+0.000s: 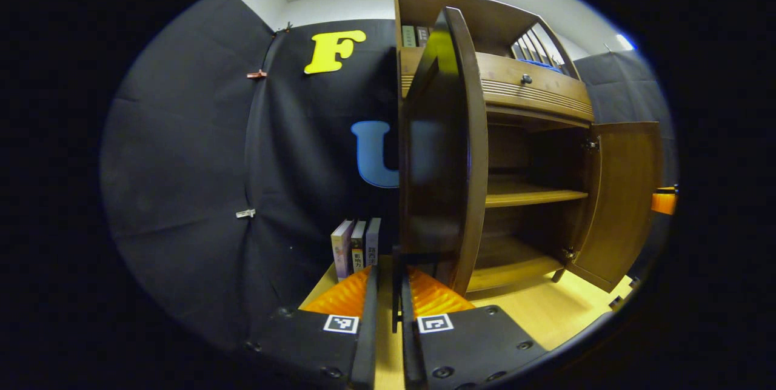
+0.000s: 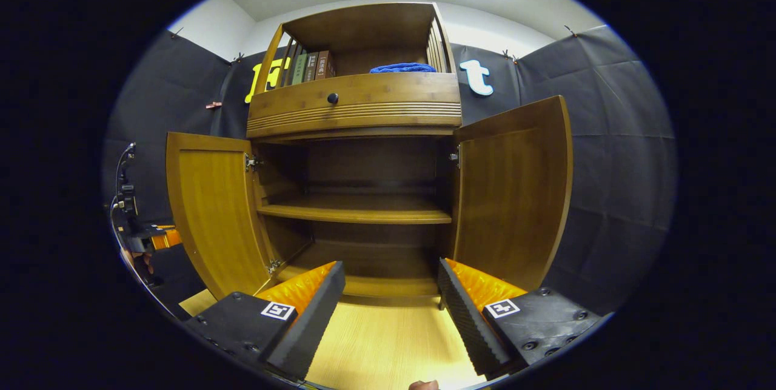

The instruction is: Open the right door of the double-door shoe cabinet with the right hand, and open the left door with the left hand.

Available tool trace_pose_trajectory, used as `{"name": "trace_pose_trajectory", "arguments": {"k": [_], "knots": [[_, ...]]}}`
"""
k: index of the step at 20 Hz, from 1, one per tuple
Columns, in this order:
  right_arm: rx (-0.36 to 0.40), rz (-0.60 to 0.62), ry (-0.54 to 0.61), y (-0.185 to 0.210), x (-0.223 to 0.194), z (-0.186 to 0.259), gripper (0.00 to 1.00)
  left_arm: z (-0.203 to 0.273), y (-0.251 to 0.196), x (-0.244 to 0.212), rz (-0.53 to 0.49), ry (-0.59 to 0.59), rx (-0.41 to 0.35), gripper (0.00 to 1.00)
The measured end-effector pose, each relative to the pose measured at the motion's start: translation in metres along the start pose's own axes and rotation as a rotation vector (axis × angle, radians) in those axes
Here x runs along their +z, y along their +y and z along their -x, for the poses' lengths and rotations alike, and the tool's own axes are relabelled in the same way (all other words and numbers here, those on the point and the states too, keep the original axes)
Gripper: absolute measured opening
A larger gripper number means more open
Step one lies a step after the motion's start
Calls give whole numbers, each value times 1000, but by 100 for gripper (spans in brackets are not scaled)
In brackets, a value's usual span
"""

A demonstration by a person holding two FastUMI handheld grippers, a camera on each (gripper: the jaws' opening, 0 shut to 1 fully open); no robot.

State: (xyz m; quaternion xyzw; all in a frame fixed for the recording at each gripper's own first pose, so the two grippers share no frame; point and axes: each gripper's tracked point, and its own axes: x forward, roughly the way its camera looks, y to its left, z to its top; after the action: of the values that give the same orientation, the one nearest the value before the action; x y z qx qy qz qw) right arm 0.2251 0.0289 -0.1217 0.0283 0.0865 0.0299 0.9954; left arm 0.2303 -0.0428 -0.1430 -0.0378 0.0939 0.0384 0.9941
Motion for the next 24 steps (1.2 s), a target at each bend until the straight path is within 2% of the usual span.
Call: {"name": "trace_pose_trajectory", "arguments": {"k": [1,4,6,9,10,11,14,17,18,24], "knots": [[-2,2,0,-1,0,0,98,2,1,0,-4,3,12,30],[-4,8,-1,-4,2,-2,95,6,9,3,-55,-3,27,36],[0,0,-4,-3,3,-1,98,7,10,5,-83,-8,16,42],[19,-13,-12,4,4,-3,100,11,16,12,-108,-25,35,63],[27,-8,-12,5,4,-3,98,11,16,12,-98,-28,40,67],[33,0,-11,6,3,-3,100,12,13,11,-79,-26,37,75],[54,13,-13,9,3,-1,98,16,8,11,-60,-28,38,97],[70,17,-14,13,3,-2,100,17,11,16,-89,-38,33,95],[74,19,-14,14,2,-1,98,17,9,16,-89,-40,28,95],[82,31,-35,17,7,-2,98,15,-10,26,-44,-75,-25,96]]}}
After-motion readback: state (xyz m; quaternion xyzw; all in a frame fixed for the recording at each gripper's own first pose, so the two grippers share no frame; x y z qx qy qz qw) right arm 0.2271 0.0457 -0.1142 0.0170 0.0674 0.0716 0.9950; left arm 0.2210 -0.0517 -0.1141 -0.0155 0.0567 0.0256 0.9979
